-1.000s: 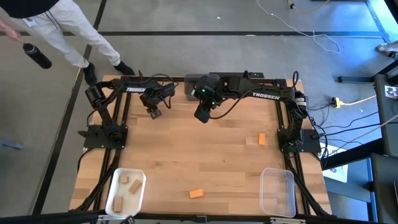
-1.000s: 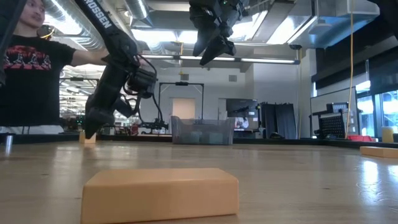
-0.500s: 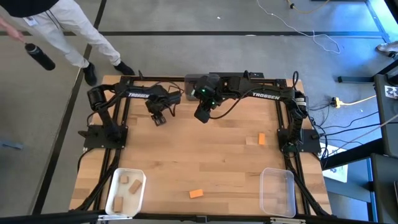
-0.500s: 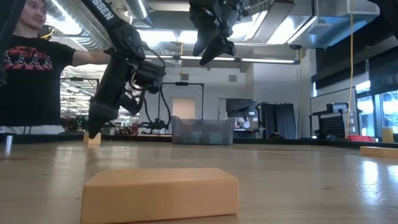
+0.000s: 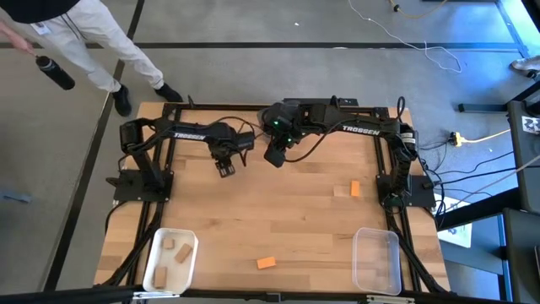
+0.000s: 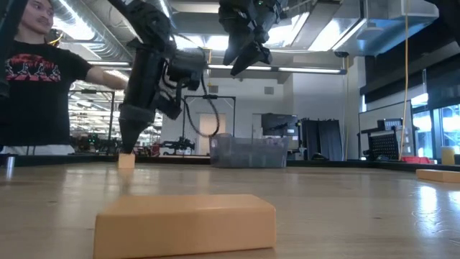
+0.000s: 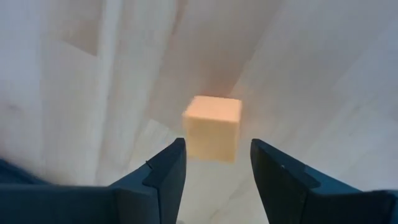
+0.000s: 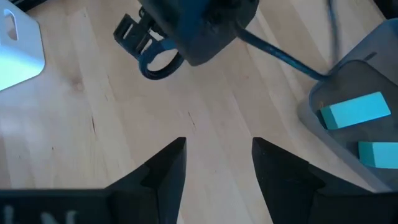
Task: Sort & place blocks by color
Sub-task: Put the top orange block into the transparent bin
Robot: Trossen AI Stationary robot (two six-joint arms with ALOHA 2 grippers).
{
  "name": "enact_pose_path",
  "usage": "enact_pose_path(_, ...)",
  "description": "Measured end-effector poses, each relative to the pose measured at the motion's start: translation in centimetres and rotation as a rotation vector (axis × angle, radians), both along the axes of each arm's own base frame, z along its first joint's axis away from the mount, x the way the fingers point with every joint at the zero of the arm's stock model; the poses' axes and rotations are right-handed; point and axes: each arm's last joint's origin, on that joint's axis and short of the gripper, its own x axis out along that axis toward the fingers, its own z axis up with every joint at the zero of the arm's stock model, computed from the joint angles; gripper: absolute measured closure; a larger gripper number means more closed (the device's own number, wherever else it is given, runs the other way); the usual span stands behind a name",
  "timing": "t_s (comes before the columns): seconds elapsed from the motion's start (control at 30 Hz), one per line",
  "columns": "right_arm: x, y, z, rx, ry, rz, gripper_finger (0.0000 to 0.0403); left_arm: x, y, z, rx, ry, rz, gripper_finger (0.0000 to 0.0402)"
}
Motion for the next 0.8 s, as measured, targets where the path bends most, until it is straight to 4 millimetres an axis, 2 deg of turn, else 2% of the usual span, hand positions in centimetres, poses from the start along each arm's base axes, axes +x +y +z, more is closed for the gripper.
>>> enact_pose_path(0.3,0.0,0.0,0.0,-0.001,0.001,0.002,0.0219,-1.1,0.1,2.9,0.088,-0.058,0.024,0.0231)
enact_pose_path(0.47,0.0,0.0,0.0,0.000,0.001,0.001,0.0219,-1.3,0.7,2.9,0.034,-0.060,-0.015,0.0231)
enact_pose_path(0.8,0.0,0.0,0.0,-0.001,0.001,0.002,0.0219,-1.8,2.2,2.8,-0.054,-0.108,0.019,0.0231)
